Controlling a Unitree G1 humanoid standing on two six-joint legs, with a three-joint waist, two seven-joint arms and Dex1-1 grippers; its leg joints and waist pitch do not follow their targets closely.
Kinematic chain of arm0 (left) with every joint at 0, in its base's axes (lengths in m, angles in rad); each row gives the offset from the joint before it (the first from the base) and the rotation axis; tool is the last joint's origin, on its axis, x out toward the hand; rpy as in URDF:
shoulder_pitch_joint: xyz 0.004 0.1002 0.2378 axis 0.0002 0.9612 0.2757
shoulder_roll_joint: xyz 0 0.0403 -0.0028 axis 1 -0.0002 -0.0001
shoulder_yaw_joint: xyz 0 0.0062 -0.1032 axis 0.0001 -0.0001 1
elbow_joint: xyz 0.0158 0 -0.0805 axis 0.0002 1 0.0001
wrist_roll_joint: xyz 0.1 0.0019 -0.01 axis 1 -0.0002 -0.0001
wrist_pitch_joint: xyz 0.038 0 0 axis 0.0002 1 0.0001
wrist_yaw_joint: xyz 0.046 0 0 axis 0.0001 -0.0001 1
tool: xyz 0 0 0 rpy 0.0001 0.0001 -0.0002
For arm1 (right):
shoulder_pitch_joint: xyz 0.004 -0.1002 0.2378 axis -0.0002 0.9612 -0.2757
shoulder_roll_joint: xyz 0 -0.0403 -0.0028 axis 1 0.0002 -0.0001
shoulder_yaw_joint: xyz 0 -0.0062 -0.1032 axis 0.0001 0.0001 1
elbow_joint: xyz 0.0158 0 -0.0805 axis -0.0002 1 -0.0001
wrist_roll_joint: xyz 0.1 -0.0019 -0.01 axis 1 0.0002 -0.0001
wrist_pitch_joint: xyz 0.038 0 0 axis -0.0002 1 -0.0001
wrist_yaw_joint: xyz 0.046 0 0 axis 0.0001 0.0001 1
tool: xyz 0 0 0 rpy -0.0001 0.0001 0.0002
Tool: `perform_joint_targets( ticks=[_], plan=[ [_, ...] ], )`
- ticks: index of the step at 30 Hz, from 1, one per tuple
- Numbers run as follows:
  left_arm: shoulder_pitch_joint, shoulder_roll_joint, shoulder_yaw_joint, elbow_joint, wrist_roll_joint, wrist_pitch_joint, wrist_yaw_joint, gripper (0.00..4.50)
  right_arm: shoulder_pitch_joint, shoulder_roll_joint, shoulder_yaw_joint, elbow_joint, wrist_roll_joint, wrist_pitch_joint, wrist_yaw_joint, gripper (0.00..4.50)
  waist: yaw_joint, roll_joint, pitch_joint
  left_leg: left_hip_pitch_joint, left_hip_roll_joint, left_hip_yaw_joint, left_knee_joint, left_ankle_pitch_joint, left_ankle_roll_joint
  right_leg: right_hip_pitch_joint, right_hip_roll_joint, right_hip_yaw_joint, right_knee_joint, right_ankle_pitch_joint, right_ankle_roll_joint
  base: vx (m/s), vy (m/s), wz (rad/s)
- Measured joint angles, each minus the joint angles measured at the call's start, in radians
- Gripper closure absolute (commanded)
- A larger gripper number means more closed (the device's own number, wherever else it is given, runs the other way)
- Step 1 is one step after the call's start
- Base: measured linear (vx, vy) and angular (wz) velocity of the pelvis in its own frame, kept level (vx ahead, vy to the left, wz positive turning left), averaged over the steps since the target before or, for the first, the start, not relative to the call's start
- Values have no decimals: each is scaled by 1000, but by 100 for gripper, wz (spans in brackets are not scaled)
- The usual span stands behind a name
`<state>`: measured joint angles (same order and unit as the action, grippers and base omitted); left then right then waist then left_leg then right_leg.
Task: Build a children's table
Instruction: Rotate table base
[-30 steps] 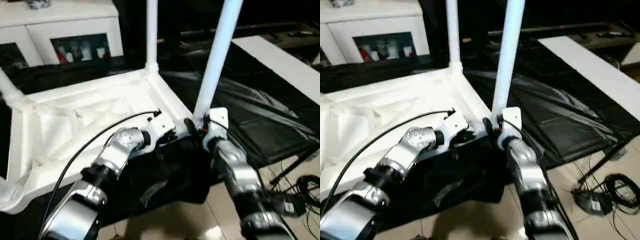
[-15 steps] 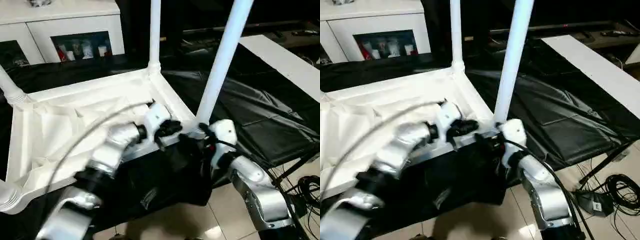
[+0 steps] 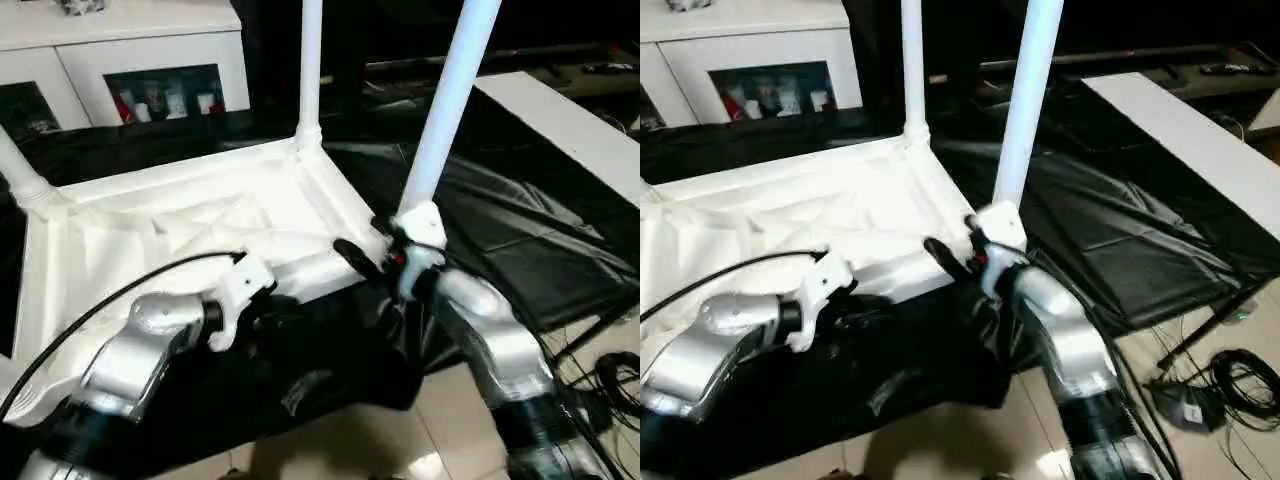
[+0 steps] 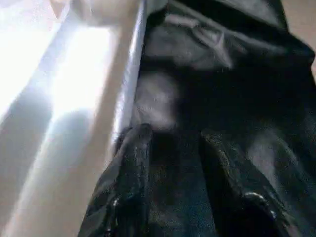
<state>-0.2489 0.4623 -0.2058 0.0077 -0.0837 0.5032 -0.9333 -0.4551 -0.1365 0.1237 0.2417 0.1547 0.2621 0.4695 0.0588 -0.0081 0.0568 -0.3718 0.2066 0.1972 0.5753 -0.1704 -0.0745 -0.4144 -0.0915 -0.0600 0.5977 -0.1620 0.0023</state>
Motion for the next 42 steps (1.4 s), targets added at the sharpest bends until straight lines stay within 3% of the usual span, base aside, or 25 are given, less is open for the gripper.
perform_joint_targets(
  ticks=[10,17,26,30,31,38,42],
  plan=[
    [48,18,-6,-10,81,-27,155,164,-174,7,-61,277,-13,-91,-99,81,8,-7,1,-2,0,0,5,0,-1,1,0,4,5,0,0,0,0,0],
    [47,23,9,17,120,-56,220,118,-215,-55,-115,392,-13,-152,-126,81,29,-7,1,-3,-1,1,14,0,-1,1,0,11,12,-5,8,0,0,0],
    [65,42,15,20,130,-97,259,46,-254,-110,-137,501,-24,-221,-133,81,31,-7,1,-5,-1,1,16,0,-1,1,1,14,13,-5,8,0,0,0],
    [101,48,42,7,123,-128,263,30,-284,-135,-141,567,-32,-253,-132,81,31,-8,1,-7,-1,1,17,0,0,0,1,14,13,-5,8,0,0,0],
    [108,52,51,4,120,-134,263,7,-290,-140,-146,580,-32,-259,-132,81,31,-8,1,-9,-1,1,17,0,0,0,1,14,14,-4,7,0,0,0],
    [209,87,152,-19,62,-199,246,7,-336,-194,-169,688,-44,-301,-140,81,39,-8,1,-17,-1,1,21,1,0,-2,1,16,14,-4,6,0,0,0],
    [311,121,248,-60,-37,-249,155,7,-354,-203,-174,728,-50,-325,-150,81,29,-9,0,-18,-1,3,24,1,1,-3,1,18,14,-4,7,0,0,0]
  ],
)
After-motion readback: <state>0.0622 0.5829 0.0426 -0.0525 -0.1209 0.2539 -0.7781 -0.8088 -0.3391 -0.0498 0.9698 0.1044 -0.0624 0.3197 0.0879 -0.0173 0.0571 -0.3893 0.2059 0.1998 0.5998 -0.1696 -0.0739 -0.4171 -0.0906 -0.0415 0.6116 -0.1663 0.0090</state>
